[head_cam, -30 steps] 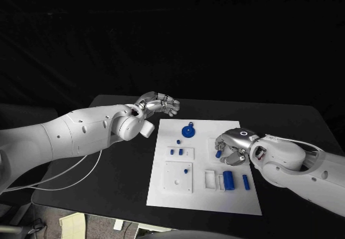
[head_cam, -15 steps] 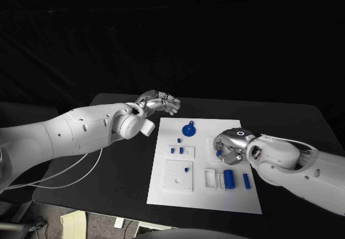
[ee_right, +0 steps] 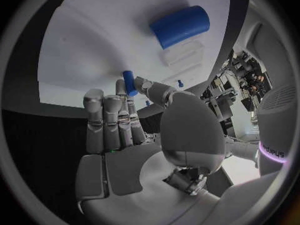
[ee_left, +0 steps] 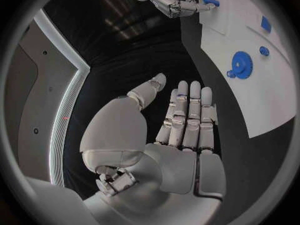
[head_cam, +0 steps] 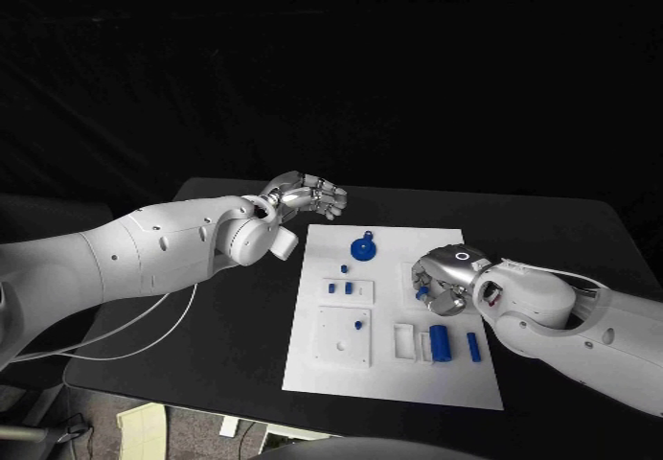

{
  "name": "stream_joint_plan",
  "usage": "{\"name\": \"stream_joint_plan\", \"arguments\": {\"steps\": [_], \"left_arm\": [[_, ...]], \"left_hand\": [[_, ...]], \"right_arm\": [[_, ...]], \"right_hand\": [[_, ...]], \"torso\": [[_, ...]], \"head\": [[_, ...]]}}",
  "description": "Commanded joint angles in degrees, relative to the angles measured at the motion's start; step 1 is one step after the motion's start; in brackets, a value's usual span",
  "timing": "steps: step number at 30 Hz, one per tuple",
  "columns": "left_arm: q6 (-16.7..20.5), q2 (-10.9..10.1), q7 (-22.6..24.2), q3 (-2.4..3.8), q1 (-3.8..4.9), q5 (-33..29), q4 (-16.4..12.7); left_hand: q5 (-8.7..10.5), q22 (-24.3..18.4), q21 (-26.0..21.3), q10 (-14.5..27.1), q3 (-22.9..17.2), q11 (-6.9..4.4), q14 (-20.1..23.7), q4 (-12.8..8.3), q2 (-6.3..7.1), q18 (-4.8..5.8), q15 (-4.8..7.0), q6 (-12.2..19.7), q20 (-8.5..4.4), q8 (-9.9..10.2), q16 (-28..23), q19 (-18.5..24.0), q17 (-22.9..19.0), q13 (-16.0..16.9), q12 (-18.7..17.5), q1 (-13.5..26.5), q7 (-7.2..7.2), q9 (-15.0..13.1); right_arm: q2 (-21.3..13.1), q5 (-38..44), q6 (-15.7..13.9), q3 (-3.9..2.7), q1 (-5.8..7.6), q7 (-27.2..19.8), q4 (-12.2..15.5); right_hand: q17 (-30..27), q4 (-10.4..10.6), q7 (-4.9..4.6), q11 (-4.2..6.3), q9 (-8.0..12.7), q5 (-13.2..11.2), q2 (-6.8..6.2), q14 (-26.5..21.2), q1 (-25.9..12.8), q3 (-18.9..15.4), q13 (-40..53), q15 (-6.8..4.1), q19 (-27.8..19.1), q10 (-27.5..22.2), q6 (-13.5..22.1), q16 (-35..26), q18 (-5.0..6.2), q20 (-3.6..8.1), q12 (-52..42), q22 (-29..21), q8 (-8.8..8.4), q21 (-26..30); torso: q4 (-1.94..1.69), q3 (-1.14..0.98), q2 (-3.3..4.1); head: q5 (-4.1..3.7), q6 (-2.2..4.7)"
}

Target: Assemble the parts on the task board

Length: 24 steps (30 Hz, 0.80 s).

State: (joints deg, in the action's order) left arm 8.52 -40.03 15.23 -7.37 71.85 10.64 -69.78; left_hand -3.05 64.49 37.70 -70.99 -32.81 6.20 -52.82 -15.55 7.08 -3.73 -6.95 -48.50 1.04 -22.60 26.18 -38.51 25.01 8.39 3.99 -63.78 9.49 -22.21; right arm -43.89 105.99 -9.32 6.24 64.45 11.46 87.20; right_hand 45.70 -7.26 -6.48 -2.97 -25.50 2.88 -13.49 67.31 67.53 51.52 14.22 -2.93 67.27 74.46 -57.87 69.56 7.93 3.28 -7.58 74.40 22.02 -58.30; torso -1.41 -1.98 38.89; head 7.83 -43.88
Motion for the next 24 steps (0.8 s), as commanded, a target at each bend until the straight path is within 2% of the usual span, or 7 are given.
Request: {"name": "stream_joint_plan", "arguments": {"steps": [1,9,11,17,19,24], "left_arm": [[-0.7,0.1,0.6,0.04,0.02,-0.2,0.0],[-0.7,0.1,0.6,0.04,0.01,-0.2,0.3],[-0.6,0.1,0.6,0.04,0.01,-0.2,0.4],[-0.6,0.1,0.6,0.04,0.01,-0.2,0.6],[-0.6,0.1,0.6,0.04,0.01,-0.2,0.6],[-0.6,0.2,0.6,0.04,0.0,-0.2,0.5]], "left_hand": [[-0.26,0.1,-0.2,0.3,0.3,0.17,-0.1,0.2,0.08,-0.66,-0.27,0.5,0.42,-0.2,-0.3,0.1,0.1,-0.1,0.1,-0.5,0.07,0.1],[-0.26,0.1,-0.3,0.3,0.3,0.16,-0.1,0.2,0.06,-0.67,-0.27,0.5,0.42,-0.2,-0.3,0.1,0.1,-0.1,0.1,-0.5,0.07,0.1],[-0.26,0.1,-0.3,0.3,0.3,0.16,-0.1,0.2,0.06,-0.67,-0.27,0.5,0.42,-0.2,-0.3,0.1,0.1,-0.1,0.1,-0.5,0.07,0.1],[-0.26,0.1,-0.3,0.3,0.3,0.17,-0.1,0.2,0.07,-0.68,-0.27,0.5,0.42,-0.2,-0.4,0.1,0.1,-0.1,0.1,-0.5,0.08,0.1],[-0.26,0.1,-0.3,0.3,0.3,0.17,-0.1,0.2,0.07,-0.68,-0.27,0.5,0.42,-0.2,-0.4,0.1,0.1,-0.1,0.1,-0.5,0.08,0.1],[-0.26,0.1,-0.3,0.3,0.3,0.17,-0.1,0.2,0.07,-0.68,-0.27,0.5,0.42,-0.2,-0.4,0.1,0.1,-0.1,0.1,-0.5,0.08,0.1]], "right_arm": [[-0.1,2.0,-1.7,0.07,-0.21,0.6,0.5],[-1.2,2.8,-4.6,-0.14,-0.27,1.1,1.8],[-1.6,2.8,-5.0,-0.72,-0.26,1.1,2.5],[-3.3,2.4,-5.4,-3.9,-0.12,1.2,7.5],[-3.5,2.3,-5.4,-4.21,0.02,1.2,8.9],[-2.2,1.1,-5.2,-4.26,0.08,0.7,10.1]], "right_hand": [[0.0,-0.1,0.11,0.07,-0.4,-0.1,0.63,0.1,0.3,0.6,0.2,-0.48,0.5,0.5,-0.5,0.3,7.07,-0.04,-0.4,0.1,0.32,-0.4],[0.0,-0.3,0.28,0.25,-0.6,-0.1,0.33,0.4,0.2,1.2,0.5,-0.66,0.8,0.9,-0.8,0.3,7.07,0.07,-0.6,0.1,0.51,-0.6],[0.0,-0.3,0.29,0.27,-0.6,-0.1,0.28,0.4,0.2,1.2,0.6,-0.68,0.9,0.9,-0.9,0.3,7.07,0.08,-0.6,0.1,0.53,-0.6],[0.0,-0.3,0.35,0.32,-0.7,-0.1,0.09,0.6,0.2,1.4,0.7,-0.73,1.0,1.0,-1.0,0.3,7.07,0.14,-0.7,0.1,0.58,-0.7],[0.0,-0.3,0.36,0.32,-0.7,-0.1,0.06,0.6,0.2,1.4,0.7,-0.74,1.1,1.0,-1.0,0.3,7.07,0.15,-0.7,0.1,0.59,-0.7],[0.0,-0.3,0.37,0.34,-0.7,-0.1,0.01,0.6,0.2,1.5,0.7,-0.75,1.1,1.0,-1.0,0.3,7.07,0.18,-0.7,0.1,0.6,-0.7]], "torso": [[0.02,-0.01,0.01],[0.03,-0.04,0.0],[0.03,-0.04,0.0],[0.06,-0.04,-0.01],[0.08,-0.03,-0.02],[0.03,0.01,0.0]], "head": [[0.01,-0.05],[0.09,-0.08],[0.09,-0.08],[0.32,-0.18],[0.4,-0.25],[0.67,-0.38]]}}
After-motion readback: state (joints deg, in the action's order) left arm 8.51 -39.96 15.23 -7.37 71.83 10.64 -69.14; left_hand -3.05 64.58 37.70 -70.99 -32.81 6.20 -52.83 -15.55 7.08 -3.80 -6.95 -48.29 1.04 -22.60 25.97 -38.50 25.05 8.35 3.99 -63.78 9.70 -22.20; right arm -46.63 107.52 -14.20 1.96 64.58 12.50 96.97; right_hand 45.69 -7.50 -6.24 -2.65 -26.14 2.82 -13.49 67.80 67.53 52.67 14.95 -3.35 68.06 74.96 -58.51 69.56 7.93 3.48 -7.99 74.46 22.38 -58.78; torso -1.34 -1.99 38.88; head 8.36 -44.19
